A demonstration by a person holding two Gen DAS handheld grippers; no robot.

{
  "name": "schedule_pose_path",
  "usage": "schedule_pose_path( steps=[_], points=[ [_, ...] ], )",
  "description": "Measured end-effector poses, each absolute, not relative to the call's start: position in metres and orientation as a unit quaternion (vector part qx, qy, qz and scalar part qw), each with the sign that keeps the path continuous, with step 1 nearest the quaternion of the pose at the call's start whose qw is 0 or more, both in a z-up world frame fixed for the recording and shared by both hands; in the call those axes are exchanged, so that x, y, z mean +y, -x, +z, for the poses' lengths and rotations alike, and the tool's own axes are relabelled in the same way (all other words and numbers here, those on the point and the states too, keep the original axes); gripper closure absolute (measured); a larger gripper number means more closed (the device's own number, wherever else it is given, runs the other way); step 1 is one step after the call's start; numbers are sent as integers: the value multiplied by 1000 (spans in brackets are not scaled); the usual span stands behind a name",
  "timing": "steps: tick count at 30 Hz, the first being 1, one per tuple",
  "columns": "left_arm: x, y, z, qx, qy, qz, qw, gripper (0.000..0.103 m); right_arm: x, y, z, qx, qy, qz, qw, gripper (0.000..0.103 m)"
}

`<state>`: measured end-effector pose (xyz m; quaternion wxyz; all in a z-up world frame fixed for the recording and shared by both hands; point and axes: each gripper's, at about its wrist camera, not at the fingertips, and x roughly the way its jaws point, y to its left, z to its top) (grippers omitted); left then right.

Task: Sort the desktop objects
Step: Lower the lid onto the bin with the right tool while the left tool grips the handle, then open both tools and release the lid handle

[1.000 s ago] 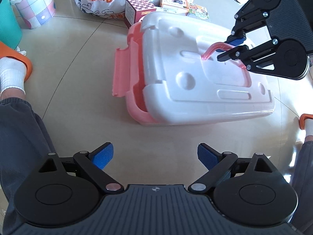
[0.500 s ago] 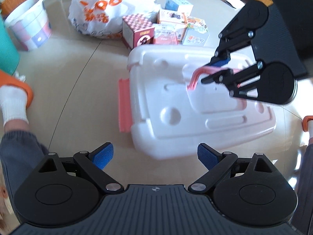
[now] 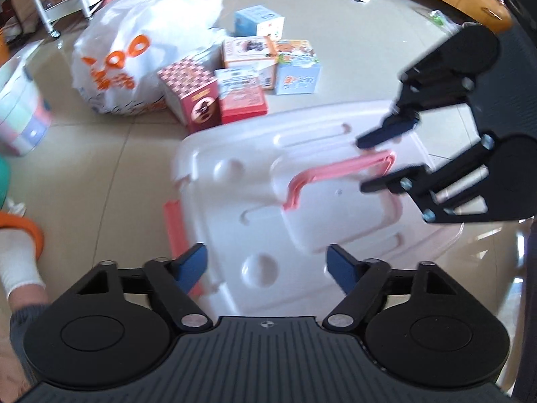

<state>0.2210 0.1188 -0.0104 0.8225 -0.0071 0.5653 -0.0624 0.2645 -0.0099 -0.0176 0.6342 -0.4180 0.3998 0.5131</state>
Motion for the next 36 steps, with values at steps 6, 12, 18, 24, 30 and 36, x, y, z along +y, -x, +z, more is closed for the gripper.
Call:
schedule_pose_path(
  steps=[6,12,18,24,30,36],
  points=[
    [105,-249,-17,558,-5,-95,824,37,-40,-275,-24,420,369,503,659,75],
    [88,-267,-31,577,-32,-120,807,63,-50,-279,-32,427,344,498,671,86],
    [74,-266,-31,572,-95,-103,808,89,-54,-282,-35,429,335,499,675,91],
    [89,-269,-29,577,-39,-100,810,91,-51,-280,-32,422,337,499,678,92],
    [85,-266,-28,570,-52,-103,814,91,-46,-282,-35,427,342,498,673,92],
    [81,-265,-27,572,-66,-103,811,91,-48,-281,-41,432,343,495,672,91]
  ],
)
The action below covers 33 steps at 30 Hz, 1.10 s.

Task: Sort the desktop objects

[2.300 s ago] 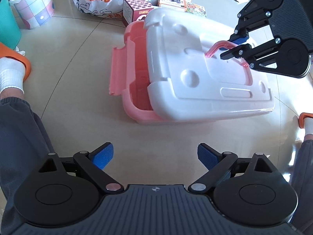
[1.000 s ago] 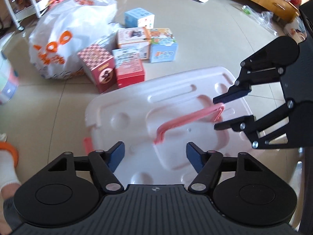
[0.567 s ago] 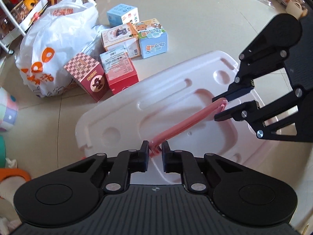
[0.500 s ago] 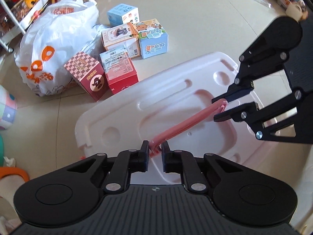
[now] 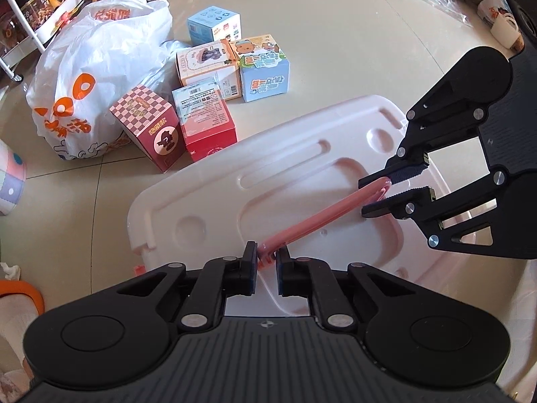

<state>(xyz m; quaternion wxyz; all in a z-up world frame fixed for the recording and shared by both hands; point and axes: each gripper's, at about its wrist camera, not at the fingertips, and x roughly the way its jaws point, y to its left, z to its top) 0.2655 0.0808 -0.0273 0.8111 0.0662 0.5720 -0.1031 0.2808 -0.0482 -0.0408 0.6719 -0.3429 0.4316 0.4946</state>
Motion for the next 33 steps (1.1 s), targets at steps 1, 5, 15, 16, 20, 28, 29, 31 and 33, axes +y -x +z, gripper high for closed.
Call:
schedule_pose_path(
  steps=[1,5,15,16,20,28,29,31,33],
  points=[
    [81,-265,-27,572,-65,-102,811,91,-48,-280,-41,431,343,494,673,91],
    [83,-263,-24,564,-68,-100,817,91,-49,-278,-42,427,341,493,677,91],
    [83,-264,-31,569,-49,-77,817,91,-46,-281,-45,436,332,485,681,92],
    [83,-263,-32,567,-51,-77,818,91,-46,-281,-44,436,333,483,682,91],
    [89,-259,-29,570,-27,-64,819,88,-47,-279,-40,445,321,474,689,63],
    [110,-223,-6,572,22,10,820,43,-80,-256,-9,456,287,440,719,42],
    [111,-216,0,567,35,19,823,39,-88,-252,-2,461,269,428,729,41],
    [111,-200,11,557,63,29,828,35,-106,-243,9,471,234,405,748,37],
    [105,-183,19,556,85,36,826,31,-128,-230,17,483,196,374,767,28]
  ],
)
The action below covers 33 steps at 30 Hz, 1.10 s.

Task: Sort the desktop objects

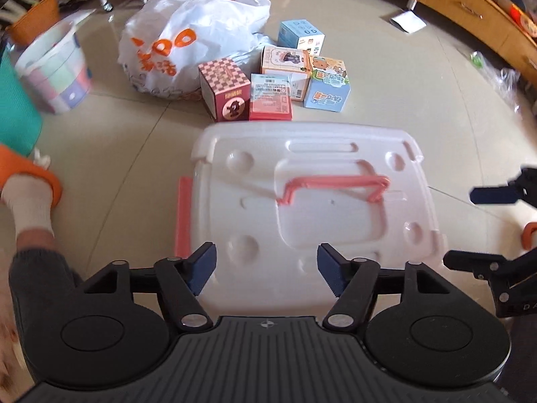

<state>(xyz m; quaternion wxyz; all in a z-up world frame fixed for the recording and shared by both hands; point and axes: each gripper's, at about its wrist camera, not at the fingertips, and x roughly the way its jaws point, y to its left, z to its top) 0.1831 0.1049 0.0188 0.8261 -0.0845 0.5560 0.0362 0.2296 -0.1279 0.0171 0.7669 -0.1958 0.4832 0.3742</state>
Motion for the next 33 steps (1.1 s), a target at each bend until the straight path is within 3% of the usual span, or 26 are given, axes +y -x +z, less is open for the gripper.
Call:
schedule_pose_path(
  steps=[7,19,33],
  points=[
    [49,-110,25,554,104,9,826,12,-225,-167,17,524,64,247,812,21],
    [-21,-27,5,560,45,-2,827,12,-301,-25,-27,569,-52,129,811,21],
    [-18,13,-5,562,54,7,825,10,-272,4,-21,543,-52,90,833,18]
  ],
)
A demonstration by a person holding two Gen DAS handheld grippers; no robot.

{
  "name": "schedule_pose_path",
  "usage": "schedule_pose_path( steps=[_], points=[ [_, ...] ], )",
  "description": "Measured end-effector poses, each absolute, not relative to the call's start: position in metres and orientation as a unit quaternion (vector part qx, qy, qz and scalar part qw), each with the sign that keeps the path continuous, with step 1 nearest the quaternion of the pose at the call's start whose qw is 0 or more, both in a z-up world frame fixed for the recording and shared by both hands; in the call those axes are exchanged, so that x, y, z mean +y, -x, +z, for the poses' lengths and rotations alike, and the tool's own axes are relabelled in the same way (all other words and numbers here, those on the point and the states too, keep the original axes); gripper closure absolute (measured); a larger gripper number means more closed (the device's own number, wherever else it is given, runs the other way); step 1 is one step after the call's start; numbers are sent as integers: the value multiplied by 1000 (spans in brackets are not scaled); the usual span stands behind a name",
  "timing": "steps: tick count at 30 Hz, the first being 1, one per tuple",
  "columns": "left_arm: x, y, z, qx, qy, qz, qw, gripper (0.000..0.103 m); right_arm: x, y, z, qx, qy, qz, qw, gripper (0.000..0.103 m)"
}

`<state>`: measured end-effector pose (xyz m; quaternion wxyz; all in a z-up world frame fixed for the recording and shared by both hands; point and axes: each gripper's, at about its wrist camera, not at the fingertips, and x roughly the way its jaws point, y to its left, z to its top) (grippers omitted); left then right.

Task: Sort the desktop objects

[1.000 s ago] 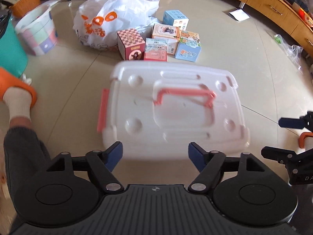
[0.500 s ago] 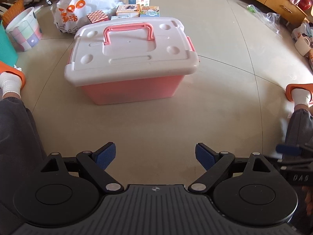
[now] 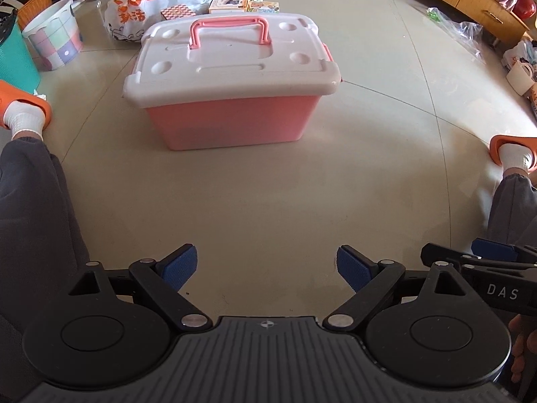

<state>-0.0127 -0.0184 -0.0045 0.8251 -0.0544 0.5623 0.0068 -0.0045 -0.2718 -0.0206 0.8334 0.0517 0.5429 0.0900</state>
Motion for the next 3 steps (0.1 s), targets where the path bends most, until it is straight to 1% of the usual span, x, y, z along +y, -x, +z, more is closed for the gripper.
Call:
schedule_pose_path(
  steps=[3],
  points=[
    [-15,14,-6,568,59,10,821,9,-266,7,-22,549,-47,91,829,18]
  ],
)
